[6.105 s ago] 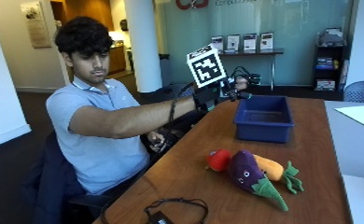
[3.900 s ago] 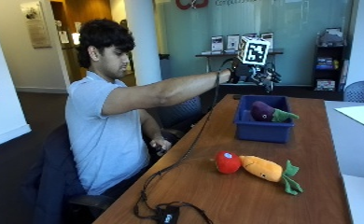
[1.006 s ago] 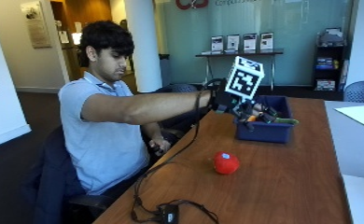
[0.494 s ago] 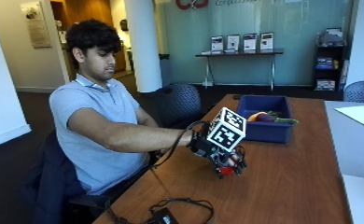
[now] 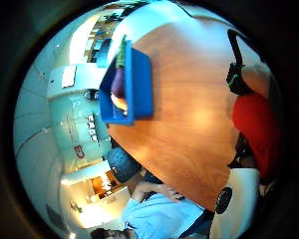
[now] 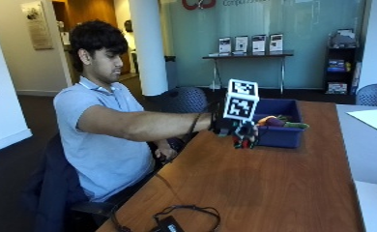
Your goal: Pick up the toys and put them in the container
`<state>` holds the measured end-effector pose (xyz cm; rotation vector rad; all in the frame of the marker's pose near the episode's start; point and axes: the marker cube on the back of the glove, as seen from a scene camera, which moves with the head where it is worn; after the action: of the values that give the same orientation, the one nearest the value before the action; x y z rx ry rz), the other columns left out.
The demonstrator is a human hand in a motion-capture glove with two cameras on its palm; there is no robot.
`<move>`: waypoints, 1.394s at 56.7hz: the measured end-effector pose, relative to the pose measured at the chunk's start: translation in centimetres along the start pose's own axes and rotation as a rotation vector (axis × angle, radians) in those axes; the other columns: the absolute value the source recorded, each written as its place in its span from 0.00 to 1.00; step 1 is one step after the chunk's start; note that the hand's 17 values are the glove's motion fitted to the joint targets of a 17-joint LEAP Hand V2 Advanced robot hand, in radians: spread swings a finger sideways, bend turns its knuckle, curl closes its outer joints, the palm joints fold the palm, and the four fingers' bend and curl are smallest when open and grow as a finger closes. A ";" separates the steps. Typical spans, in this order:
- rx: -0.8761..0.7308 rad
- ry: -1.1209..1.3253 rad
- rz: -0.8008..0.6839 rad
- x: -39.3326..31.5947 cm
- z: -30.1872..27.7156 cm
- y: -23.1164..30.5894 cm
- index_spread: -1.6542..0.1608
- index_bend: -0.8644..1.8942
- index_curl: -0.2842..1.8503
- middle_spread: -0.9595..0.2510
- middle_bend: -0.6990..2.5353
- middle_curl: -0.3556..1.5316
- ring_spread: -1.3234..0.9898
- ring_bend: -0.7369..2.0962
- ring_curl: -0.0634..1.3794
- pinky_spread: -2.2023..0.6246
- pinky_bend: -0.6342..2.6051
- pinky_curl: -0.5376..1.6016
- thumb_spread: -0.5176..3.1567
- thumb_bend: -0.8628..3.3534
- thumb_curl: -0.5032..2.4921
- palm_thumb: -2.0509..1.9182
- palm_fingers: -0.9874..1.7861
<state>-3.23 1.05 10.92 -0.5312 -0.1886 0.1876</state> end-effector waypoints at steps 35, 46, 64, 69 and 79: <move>0.059 0.046 -0.381 -35.9 -5.6 -6.7 0.81 0.36 0.31 0.81 0.28 0.37 0.49 0.52 0.36 0.65 0.55 0.44 0.50 0.28 0.42 0.73 0.62; -0.030 0.001 -0.407 -38.0 -3.4 -8.4 0.80 0.35 0.29 0.82 0.27 0.38 0.49 0.53 0.37 0.65 0.57 0.44 0.53 0.28 0.41 0.72 0.59; -0.028 0.078 -0.379 -33.7 -3.5 -8.0 0.74 0.39 0.30 0.85 0.26 0.33 0.56 0.36 0.26 0.75 0.57 0.43 0.54 0.20 0.31 0.57 0.32; -0.020 0.106 -0.334 -30.4 -5.0 -7.1 0.74 0.40 0.30 0.84 0.25 0.32 0.57 0.35 0.25 0.76 0.55 0.42 0.54 0.20 0.30 0.56 0.31; 0.027 0.124 -0.250 -23.1 -8.9 -4.8 0.74 0.40 0.31 0.84 0.25 0.31 0.58 0.33 0.25 0.78 0.53 0.40 0.55 0.20 0.29 0.55 0.32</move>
<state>-22.93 -12.54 2.84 -0.4859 -0.1301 -0.0864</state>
